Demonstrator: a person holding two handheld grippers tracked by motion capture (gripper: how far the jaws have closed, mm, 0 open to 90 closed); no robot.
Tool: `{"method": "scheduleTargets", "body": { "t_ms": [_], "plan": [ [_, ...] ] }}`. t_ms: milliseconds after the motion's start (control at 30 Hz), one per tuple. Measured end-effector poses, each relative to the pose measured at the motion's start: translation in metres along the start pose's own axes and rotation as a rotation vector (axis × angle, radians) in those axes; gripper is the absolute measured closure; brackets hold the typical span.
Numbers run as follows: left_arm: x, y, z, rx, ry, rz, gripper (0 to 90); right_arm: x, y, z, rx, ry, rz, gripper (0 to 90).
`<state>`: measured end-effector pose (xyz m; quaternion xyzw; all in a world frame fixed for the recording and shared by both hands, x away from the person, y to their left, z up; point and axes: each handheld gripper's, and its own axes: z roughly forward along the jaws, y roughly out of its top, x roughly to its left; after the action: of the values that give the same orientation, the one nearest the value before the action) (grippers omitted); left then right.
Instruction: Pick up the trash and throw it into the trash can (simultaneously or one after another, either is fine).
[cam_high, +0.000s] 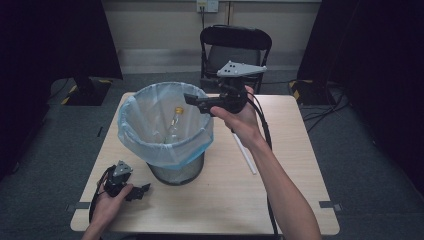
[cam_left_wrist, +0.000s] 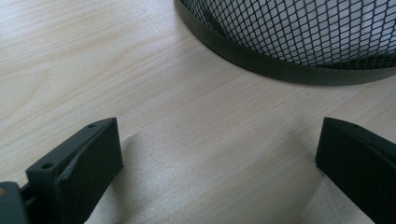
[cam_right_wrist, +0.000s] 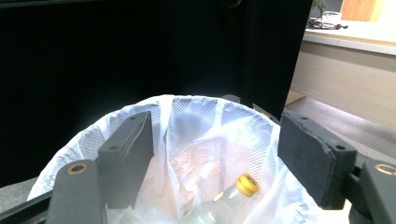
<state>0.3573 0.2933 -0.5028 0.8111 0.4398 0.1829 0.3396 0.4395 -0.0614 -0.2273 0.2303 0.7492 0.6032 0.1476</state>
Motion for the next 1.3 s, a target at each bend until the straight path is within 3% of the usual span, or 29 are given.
{"method": "scheduleTargets", "body": {
  "t_ms": [500,967,1233,1300],
  "plan": [
    [0.000,0.000,0.000,0.000,0.000,-0.001,0.0,-0.026,-0.012,-0.036,-0.009,-0.095,0.028,28.3],
    [0.000,0.000,0.000,0.000,0.000,0.000,0.0,-0.051,-0.042,-0.060,0.002,-0.207,0.064,27.7],
    [0.000,0.000,0.000,0.000,0.000,0.000,0.0,-0.062,-0.066,-0.069,0.085,-0.270,0.088,28.4],
    [0.000,0.000,0.000,0.000,0.000,0.000,0.0,-0.064,-0.071,-0.072,0.092,-0.277,0.101,32.2]
  ]
}}
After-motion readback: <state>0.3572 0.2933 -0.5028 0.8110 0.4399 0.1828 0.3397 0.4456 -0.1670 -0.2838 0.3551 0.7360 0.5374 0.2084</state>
